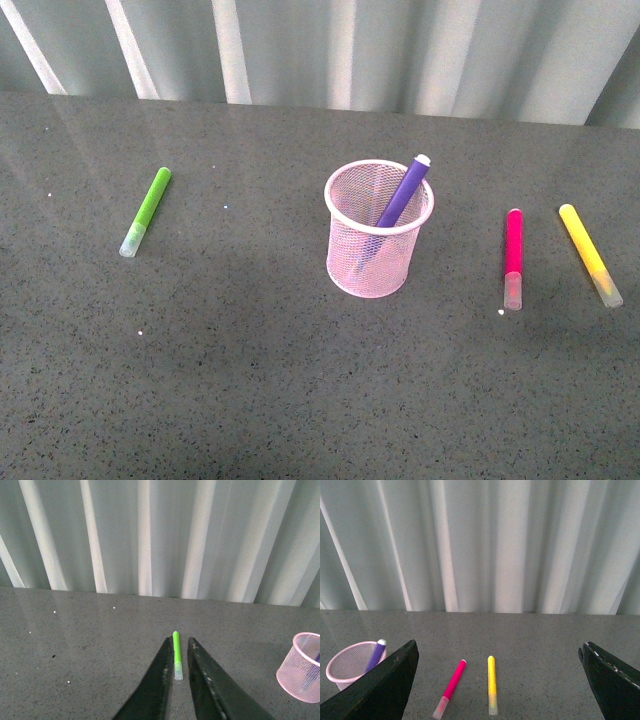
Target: Insert purple and pink pens into pink cup
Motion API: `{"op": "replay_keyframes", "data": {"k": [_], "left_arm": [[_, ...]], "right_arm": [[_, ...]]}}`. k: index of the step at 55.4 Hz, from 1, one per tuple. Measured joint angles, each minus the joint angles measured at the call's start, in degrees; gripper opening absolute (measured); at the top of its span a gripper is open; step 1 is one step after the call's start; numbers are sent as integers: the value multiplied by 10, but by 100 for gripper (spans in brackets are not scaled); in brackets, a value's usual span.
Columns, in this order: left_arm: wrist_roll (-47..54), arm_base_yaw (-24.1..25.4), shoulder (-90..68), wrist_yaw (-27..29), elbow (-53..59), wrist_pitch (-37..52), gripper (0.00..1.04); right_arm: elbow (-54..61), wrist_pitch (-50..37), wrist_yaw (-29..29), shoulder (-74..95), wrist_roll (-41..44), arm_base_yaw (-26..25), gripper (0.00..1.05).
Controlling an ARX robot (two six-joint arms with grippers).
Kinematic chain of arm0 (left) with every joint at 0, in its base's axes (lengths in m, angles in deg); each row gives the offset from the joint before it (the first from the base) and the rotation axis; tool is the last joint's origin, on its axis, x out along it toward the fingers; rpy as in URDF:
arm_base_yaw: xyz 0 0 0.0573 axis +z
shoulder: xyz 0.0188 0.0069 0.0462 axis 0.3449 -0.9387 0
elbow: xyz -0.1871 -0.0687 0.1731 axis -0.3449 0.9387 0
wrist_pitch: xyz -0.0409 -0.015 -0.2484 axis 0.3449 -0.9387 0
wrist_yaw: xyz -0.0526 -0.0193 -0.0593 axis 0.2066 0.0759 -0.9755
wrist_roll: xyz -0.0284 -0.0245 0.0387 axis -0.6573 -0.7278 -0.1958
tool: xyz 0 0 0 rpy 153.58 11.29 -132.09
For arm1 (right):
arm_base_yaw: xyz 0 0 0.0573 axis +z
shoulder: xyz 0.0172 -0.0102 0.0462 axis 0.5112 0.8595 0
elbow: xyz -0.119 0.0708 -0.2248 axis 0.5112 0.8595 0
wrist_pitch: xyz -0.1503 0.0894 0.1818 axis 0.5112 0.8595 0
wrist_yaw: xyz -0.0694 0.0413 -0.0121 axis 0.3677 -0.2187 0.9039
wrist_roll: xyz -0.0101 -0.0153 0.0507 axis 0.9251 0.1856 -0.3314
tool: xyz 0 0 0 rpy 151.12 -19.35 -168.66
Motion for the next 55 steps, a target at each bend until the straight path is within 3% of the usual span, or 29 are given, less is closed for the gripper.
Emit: {"op": "replay_keyframes", "data": {"k": [17, 19, 21, 25, 28, 31, 34, 39, 44, 55], "left_arm": [[0, 0, 0, 0, 0, 0, 69], [0, 0, 0, 0, 0, 0, 76], [0, 0, 0, 0, 0, 0, 85], [1, 0, 1, 0, 0, 0, 100], [2, 0, 0, 0, 0, 0, 97], [2, 0, 1, 0, 0, 0, 98], [2, 0, 1, 0, 0, 0, 98], [2, 0, 1, 0, 0, 0, 98], [2, 0, 1, 0, 0, 0, 98], [2, 0, 1, 0, 0, 0, 98]], "right_arm": [[0, 0, 0, 0, 0, 0, 98], [-3, 3, 33, 12, -12, 8, 98], [-12, -25, 81, 59, -33, 5, 98], [-52, -164, 57, 212, -45, -61, 98], [-103, -265, 27, 343, -53, -111, 98], [-164, -363, 32, 486, -38, -141, 98], [-228, -391, 39, 607, -30, -156, 98], [-314, -379, 59, 775, -14, -158, 98], [-412, -275, 49, 942, -29, -139, 98], [-490, -144, 24, 1050, -22, -71, 98]]}}
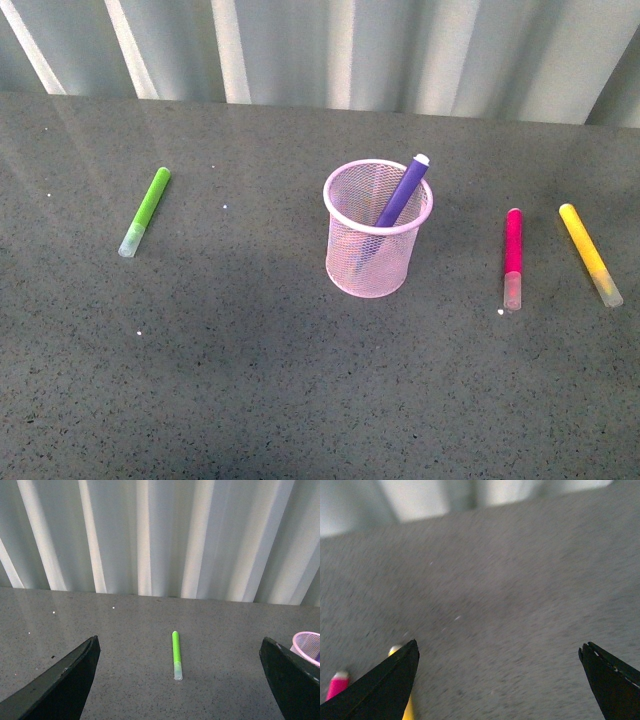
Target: Insert purple and pink pens into pink cup
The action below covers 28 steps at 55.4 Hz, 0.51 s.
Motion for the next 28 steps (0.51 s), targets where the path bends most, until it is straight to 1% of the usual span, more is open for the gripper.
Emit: {"op": "replay_keyframes", "data": {"k": [6, 12, 28], "left_arm": [[0, 0, 0, 0, 0, 0, 98], [0, 0, 0, 0, 0, 0, 98], [0, 0, 0, 0, 0, 0, 98]], "right_arm": [[-16, 38, -25, 22, 23, 45, 98], [-23, 47, -29, 37, 26, 78, 98], [-39, 47, -42, 93, 2, 109, 98]]}}
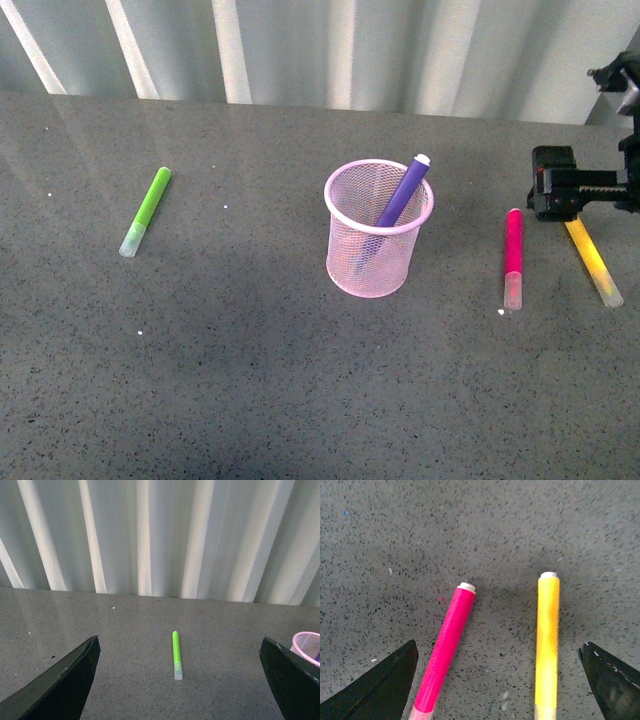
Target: Insert purple and pink pens into pink cup
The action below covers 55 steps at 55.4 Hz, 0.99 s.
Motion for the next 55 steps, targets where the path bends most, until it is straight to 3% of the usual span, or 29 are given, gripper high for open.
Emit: {"op": "replay_keyframes", "data": {"k": [28, 55], "left_arm": [[0, 0, 0, 0, 0, 0, 98], [0, 0, 0, 0, 0, 0, 98]], "right_arm": [[-38, -26, -10, 64, -57, 52, 98], [-43, -58, -2, 103, -66, 38, 98]]}}
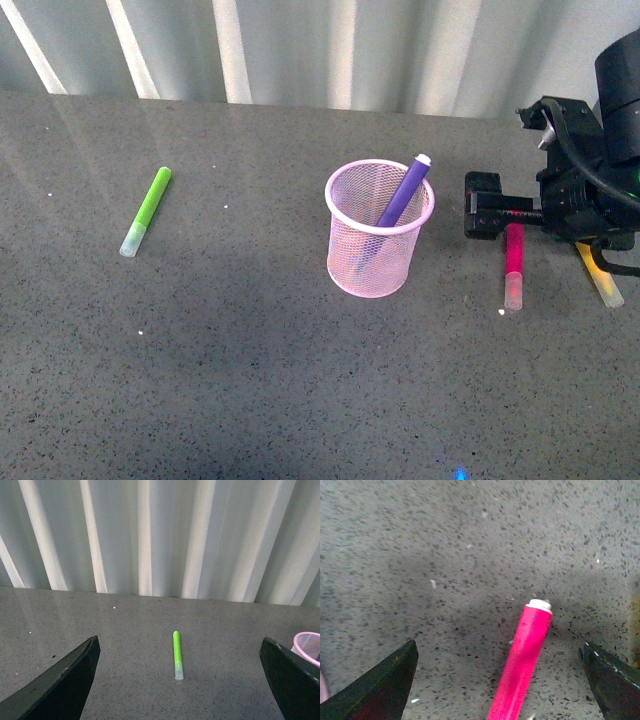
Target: Insert purple and pink pens into pink cup
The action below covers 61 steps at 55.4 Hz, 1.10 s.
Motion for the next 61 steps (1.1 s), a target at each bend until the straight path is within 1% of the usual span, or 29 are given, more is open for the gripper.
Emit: {"op": "replay_keyframes", "data": {"k": [15, 18, 20, 23, 28, 31, 36, 39, 41, 42, 44, 48, 52, 61], "left_arm": [[0, 0, 0, 0, 0, 0, 98], [0, 0, 0, 0, 0, 0, 98], [0, 0, 0, 0, 0, 0, 98], [0, 0, 0, 0, 0, 0, 98], [0, 0, 0, 0, 0, 0, 98], [0, 0, 0, 0, 0, 0, 98], [0, 0, 0, 0, 0, 0, 98], [0, 0, 0, 0, 0, 0, 98], [0, 0, 0, 0, 0, 0, 98], [0, 0, 0, 0, 0, 0, 98], [0, 0, 0, 0, 0, 0, 98], [0, 0, 0, 0, 0, 0, 98], [0, 0, 0, 0, 0, 0, 98], [0, 0, 0, 0, 0, 0, 98]], "right_arm": [[-16, -7, 2, 22, -2, -9, 97], [-20, -7, 5, 25, -2, -9, 89], [-20, -8, 6, 26, -2, -10, 85], [-21, -9, 8, 28, -2, -11, 76], [-23, -9, 8, 30, -2, -15, 66], [-24, -9, 10, 31, -2, -17, 57], [-24, -9, 11, 31, -2, -20, 47], [-24, -9, 11, 31, -2, -22, 38], [-24, -9, 11, 31, -3, -23, 34], [-24, -9, 11, 31, -3, -24, 31], [-24, -9, 11, 31, -4, -25, 27], [-24, -10, 9, 31, -5, -26, 17], [-23, -12, 8, 30, -7, -27, 13], [-17, -20, 1, 27, -12, -29, 12]]}}
